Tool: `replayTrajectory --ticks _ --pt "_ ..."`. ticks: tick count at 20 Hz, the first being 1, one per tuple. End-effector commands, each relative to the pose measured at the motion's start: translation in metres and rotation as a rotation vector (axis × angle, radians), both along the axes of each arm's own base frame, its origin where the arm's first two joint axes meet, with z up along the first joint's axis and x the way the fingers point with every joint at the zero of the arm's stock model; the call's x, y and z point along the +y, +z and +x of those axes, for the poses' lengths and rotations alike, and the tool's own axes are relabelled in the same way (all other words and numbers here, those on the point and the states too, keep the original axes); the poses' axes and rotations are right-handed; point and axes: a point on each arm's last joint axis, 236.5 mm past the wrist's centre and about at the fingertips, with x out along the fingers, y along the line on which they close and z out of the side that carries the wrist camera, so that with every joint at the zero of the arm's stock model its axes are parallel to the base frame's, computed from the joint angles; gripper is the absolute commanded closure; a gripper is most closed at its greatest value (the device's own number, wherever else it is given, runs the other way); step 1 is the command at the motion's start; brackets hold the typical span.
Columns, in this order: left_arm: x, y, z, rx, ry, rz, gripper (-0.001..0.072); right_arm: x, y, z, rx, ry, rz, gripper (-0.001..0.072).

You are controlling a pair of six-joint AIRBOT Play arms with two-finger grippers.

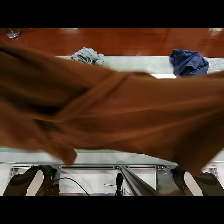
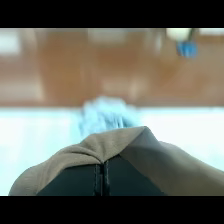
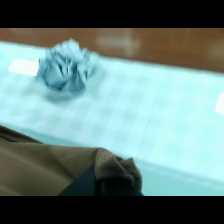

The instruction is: Fold the shirts.

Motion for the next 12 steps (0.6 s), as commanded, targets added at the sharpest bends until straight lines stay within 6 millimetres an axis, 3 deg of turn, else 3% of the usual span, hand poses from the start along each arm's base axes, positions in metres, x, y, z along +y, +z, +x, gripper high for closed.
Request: replayTrajectory --ticks 1,4,6,9,12 --pt "-0.023 -0.115 0.030 0.284 -0.095 -0.173 0.0677 0.002 -0.090 0.030 0.230 0.006 0.080 0.0693" --pt "-0.022 -0.223 0.060 0.506 -0.067 -0.282 0.0677 -0.009 -0.171 0.085 0.318 -0.057 0.140 0.0692" --pt "-0.020 -0.275 0.090 0.559 -0.024 -0.333 0.0676 -0.022 -0.221 0.126 0.368 -0.109 0.157 0.0692" --pt "-0.022 -0.300 0.149 0.481 0.033 -0.395 0.0677 -0.047 -0.268 0.203 0.358 -0.230 0.201 0.0692" --pt "-0.040 -0.317 0.195 0.408 0.072 -0.492 0.0676 -0.031 -0.305 0.259 0.425 -0.229 0.376 0.0691"
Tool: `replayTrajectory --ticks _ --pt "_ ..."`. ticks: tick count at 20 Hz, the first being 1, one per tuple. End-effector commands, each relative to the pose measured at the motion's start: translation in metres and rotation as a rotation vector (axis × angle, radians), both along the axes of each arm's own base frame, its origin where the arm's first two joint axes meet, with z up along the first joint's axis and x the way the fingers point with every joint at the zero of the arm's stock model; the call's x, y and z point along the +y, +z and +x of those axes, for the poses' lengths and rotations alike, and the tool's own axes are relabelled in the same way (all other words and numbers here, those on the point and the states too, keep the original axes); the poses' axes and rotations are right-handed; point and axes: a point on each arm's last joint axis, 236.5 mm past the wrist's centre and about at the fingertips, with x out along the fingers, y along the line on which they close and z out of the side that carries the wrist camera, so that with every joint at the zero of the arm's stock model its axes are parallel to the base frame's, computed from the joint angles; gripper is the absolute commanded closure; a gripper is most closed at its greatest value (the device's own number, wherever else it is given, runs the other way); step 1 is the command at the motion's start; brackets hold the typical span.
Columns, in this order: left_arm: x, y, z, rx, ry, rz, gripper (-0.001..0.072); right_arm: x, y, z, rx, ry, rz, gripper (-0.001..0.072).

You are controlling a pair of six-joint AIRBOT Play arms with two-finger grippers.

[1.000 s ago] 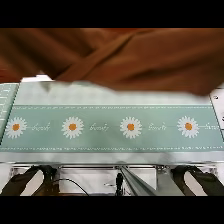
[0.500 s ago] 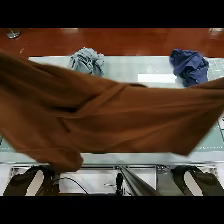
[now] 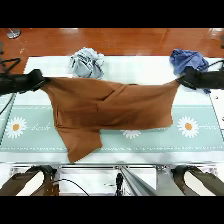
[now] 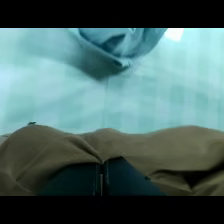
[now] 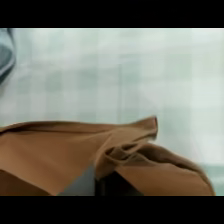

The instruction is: Fold the shirts.

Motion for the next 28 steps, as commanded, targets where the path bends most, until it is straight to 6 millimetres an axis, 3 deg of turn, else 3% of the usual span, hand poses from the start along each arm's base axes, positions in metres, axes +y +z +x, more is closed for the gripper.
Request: replayTrajectory --ticks 1,2,3,4,5,6,9,10,12,14,15,18,21,25,28 --pt "-0.013 -0.030 0.054 -0.067 0.117 -0.080 0.0672 0.010 -0.048 0.071 0.020 -0.064 0.183 0.0691" --pt "-0.014 -0.035 0.061 -0.068 0.124 -0.080 0.0554 0.008 -0.054 0.084 0.043 -0.062 0.218 0.0692" --pt "-0.015 -0.037 0.064 -0.061 0.121 -0.080 0.0233 0.003 -0.059 0.092 0.075 -0.070 0.251 0.0677" --pt "-0.015 -0.035 0.065 -0.055 0.114 -0.081 0.0007 0.000 -0.061 0.096 0.106 -0.064 0.284 0.0475" --pt "-0.012 -0.033 0.064 -0.054 0.098 -0.069 0.0006 -0.004 -0.060 0.099 0.134 -0.064 0.319 0.0130" --pt "-0.009 -0.030 0.061 -0.041 0.074 -0.063 0.0006 -0.010 -0.059 0.097 0.155 -0.057 0.335 0.0079" --pt "0.028 -0.037 0.025 0.137 -0.008 0.002 0.0007 -0.051 -0.051 0.070 0.211 -0.044 0.321 0.0080" --pt "0.050 -0.057 -0.007 0.274 -0.037 0.051 0.0007 -0.065 -0.057 0.047 0.253 0.014 0.258 0.0083" --pt "0.103 -0.103 -0.090 0.625 0.002 0.136 0.0007 -0.110 -0.093 -0.016 0.445 0.011 0.071 0.0091" --pt "0.115 -0.130 -0.143 0.759 0.059 0.051 0.0007 -0.121 -0.117 -0.047 0.470 -0.102 0.074 0.0091" --pt "0.108 -0.138 -0.152 0.734 0.083 -0.030 0.0007 -0.115 -0.124 -0.054 0.437 -0.154 0.118 0.0091" --pt "0.076 -0.145 -0.155 0.592 0.129 -0.279 0.0007 -0.076 -0.130 -0.070 0.295 -0.183 0.226 0.0091" --pt "0.057 -0.170 -0.167 0.615 0.135 -0.354 0.0008 -0.039 -0.133 -0.089 0.267 -0.163 0.349 0.0091" --pt "0.034 -0.177 -0.158 0.558 0.023 -0.346 0.0008 -0.016 -0.143 -0.112 0.328 -0.121 0.420 0.0091" --pt "0.025 -0.183 -0.147 0.537 0.008 -0.321 0.0008 -0.011 -0.147 -0.117 0.341 -0.115 0.433 0.0092"
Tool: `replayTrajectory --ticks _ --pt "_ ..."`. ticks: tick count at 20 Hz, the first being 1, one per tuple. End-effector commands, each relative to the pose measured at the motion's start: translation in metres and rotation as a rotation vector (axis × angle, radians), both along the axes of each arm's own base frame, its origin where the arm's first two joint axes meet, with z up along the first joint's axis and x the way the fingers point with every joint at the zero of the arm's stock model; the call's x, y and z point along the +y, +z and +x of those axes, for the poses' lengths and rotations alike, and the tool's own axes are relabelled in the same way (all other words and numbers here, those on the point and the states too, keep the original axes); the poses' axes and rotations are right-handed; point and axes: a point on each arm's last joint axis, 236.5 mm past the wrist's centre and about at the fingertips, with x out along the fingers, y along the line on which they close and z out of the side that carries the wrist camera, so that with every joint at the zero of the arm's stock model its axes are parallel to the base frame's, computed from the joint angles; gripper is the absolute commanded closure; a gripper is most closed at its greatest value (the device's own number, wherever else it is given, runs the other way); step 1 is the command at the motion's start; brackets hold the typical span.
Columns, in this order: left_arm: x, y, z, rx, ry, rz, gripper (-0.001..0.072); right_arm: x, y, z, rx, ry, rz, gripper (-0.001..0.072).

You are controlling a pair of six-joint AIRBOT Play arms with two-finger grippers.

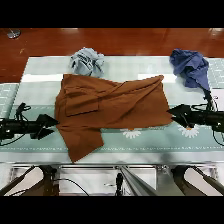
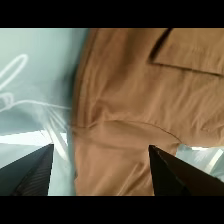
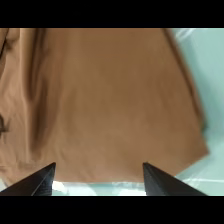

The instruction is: Fold the shirts.

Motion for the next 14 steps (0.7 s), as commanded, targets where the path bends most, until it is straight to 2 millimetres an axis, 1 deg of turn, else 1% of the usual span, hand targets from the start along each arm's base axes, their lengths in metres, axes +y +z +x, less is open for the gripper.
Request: replayTrajectory --ticks 1,3,7,8,9,10,12,14 --pt "-0.013 -0.004 0.021 -0.071 0.008 0.001 0.0008 0.011 0.000 -0.006 -0.002 0.002 0.044 0.0091" --pt "-0.021 -0.001 0.033 -0.104 0.022 -0.006 0.0008 0.010 0.001 -0.003 -0.011 -0.010 0.050 0.0091" --pt "-0.045 -0.013 0.024 -0.068 -0.075 -0.025 0.0010 -0.001 -0.001 0.008 -0.026 -0.064 0.015 0.0091" --pt "-0.047 -0.016 0.022 -0.056 -0.083 -0.030 0.0087 -0.003 0.000 0.009 -0.026 -0.068 0.010 0.0091" --pt "-0.048 -0.016 0.022 -0.057 -0.090 -0.032 0.0480 -0.004 0.001 0.010 -0.026 -0.070 0.010 0.0091" --pt "-0.047 -0.015 0.023 -0.065 -0.099 -0.031 0.0669 -0.005 -0.001 0.008 -0.017 -0.068 0.002 0.0091" --pt "-0.049 -0.007 0.027 -0.077 -0.117 -0.043 0.0677 -0.016 -0.018 -0.003 0.048 -0.069 -0.071 0.0091" --pt "-0.049 0.001 0.033 -0.095 -0.133 -0.050 0.0677 -0.026 -0.033 -0.019 0.129 -0.053 -0.131 0.0091"
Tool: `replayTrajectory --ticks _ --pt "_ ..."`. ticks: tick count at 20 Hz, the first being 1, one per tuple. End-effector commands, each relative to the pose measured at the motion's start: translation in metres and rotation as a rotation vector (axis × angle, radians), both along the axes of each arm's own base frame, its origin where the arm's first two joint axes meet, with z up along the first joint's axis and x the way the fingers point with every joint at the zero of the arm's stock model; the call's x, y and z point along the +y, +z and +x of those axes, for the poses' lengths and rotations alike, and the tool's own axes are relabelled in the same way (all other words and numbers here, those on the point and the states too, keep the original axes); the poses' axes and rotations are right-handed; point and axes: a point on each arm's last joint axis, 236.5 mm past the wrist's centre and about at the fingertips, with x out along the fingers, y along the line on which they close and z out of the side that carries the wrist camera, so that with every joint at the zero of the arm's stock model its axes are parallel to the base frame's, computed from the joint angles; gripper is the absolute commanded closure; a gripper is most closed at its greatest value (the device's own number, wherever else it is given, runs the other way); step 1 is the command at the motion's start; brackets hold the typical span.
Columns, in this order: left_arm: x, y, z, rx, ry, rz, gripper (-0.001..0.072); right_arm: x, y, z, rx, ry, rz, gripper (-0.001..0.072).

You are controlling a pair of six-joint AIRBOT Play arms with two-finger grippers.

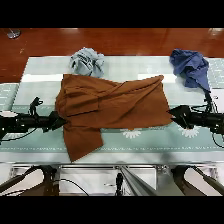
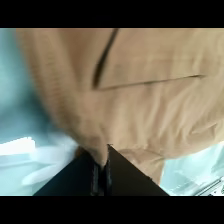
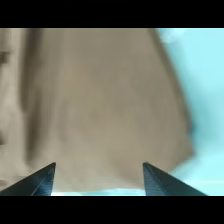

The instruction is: Fold the shirts.

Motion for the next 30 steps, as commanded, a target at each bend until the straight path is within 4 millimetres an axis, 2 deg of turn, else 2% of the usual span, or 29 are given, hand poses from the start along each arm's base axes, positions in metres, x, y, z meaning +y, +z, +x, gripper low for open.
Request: replayTrajectory --ticks 1,5,7,9,11,12,13,14,15,17,18,19,20,21,22,23,24,25,26,27,28,30 --pt "-0.004 0.013 0.007 -0.023 -0.034 -0.020 0.0677 -0.014 -0.024 -0.023 0.128 0.010 -0.077 0.0091" --pt "-0.004 0.020 0.012 -0.038 -0.049 -0.026 0.0677 -0.005 -0.037 -0.029 0.195 0.019 -0.017 0.0091" --pt "-0.004 0.020 0.012 -0.039 -0.048 -0.025 0.0677 -0.005 -0.037 -0.017 0.179 0.001 0.009 0.0091" --pt "-0.004 0.020 0.012 -0.039 -0.048 -0.025 0.0677 -0.006 -0.032 0.003 0.139 -0.028 0.050 0.0091" --pt "-0.004 0.020 0.012 -0.042 -0.052 -0.024 0.0676 0.001 -0.036 0.014 0.127 -0.002 0.058 0.0094" --pt "-0.004 0.020 0.012 -0.043 -0.054 -0.024 0.0677 0.011 -0.041 0.016 0.138 0.040 0.048 0.0134" --pt "-0.004 0.020 0.012 -0.043 -0.054 -0.025 0.0676 0.019 -0.043 0.021 0.136 0.073 0.039 0.0266" --pt "-0.005 0.021 0.011 -0.041 -0.057 -0.028 0.0677 0.028 -0.042 0.028 0.123 0.111 0.026 0.0545" --pt "-0.006 0.022 0.010 -0.039 -0.062 -0.035 0.0677 0.034 -0.037 0.036 0.104 0.148 0.010 0.0692" --pt "-0.009 0.038 0.014 -0.060 -0.091 -0.058 0.0677 0.040 -0.012 0.055 0.058 0.226 -0.025 0.0693" --pt "-0.011 0.060 0.028 -0.114 -0.097 -0.083 0.0677 0.043 0.015 0.070 0.008 0.277 -0.033 0.0693" --pt "-0.013 0.097 0.053 -0.214 -0.081 -0.118 0.0677 0.044 0.047 0.088 -0.055 0.310 -0.051 0.0693" --pt "-0.015 0.144 0.080 -0.347 -0.051 -0.152 0.0677 0.042 0.092 0.111 -0.148 0.329 -0.095 0.0693" --pt "-0.014 0.209 0.108 -0.520 -0.007 -0.194 0.0677 0.037 0.141 0.132 -0.252 0.328 -0.153 0.0693" --pt "-0.012 0.274 0.125 -0.682 0.021 -0.215 0.0678 0.028 0.200 0.152 -0.401 0.320 -0.252 0.0693" --pt "-0.008 0.335 0.134 -0.839 0.020 -0.182 0.0679 0.017 0.259 0.165 -0.538 0.279 -0.346 0.0693" --pt "-0.007 0.387 0.133 -0.959 -0.003 -0.131 0.0679 0.013 0.322 0.165 -0.672 0.233 -0.411 0.0693" --pt "-0.005 0.437 0.126 -1.068 -0.028 -0.047 0.0679 0.012 0.373 0.152 -0.773 0.212 -0.474 0.0693" --pt "-0.001 0.473 0.116 -1.144 -0.040 0.065 0.0679 0.010 0.417 0.128 -0.848 0.193 -0.547 0.0693" --pt "0.008 0.506 0.104 -1.204 -0.028 0.211 0.0679 0.009 0.446 0.103 -0.891 0.167 -0.603 0.0693" --pt "0.019 0.532 0.089 -1.241 0.006 0.342 0.0679 0.008 0.467 0.072 -0.918 0.142 -0.655 0.0693" --pt "0.033 0.575 0.043 -1.306 0.085 0.550 0.0679 0.016 0.488 0.015 -0.949 0.133 -0.713 0.0693"
